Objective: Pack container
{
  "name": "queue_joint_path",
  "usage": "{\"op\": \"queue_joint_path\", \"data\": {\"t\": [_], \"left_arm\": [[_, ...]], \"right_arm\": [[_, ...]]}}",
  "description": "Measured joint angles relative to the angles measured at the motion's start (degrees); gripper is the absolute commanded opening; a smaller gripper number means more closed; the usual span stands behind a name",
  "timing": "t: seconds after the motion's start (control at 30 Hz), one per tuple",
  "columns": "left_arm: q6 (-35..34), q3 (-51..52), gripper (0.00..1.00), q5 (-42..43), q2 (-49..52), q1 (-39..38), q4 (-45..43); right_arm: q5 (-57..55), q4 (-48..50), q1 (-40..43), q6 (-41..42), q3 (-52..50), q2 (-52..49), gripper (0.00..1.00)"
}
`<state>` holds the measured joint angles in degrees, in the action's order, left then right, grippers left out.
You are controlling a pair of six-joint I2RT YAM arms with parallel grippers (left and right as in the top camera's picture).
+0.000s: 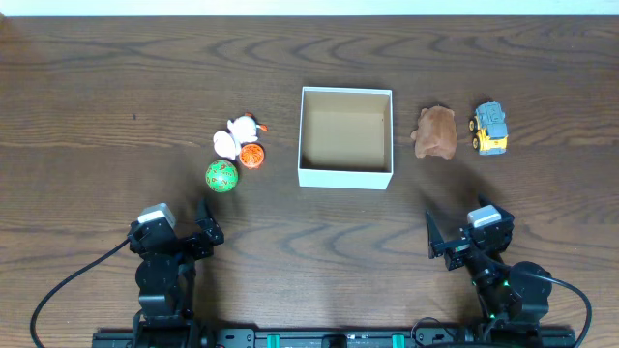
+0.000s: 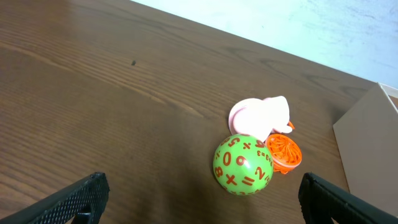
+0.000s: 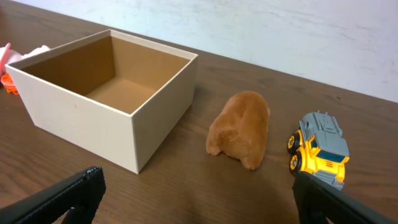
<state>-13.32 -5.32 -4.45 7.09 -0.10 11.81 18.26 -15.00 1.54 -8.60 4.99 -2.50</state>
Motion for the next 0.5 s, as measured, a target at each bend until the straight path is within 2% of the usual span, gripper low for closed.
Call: {"op": "queue_joint_path", "data": {"t": [0.5], "left_arm": [[0.0, 0.0, 0.98, 0.0, 0.0, 0.0, 0.0]], "right_arm": [[0.48, 1.01, 0.0, 0.0, -0.02, 0.0, 0.99]]}}
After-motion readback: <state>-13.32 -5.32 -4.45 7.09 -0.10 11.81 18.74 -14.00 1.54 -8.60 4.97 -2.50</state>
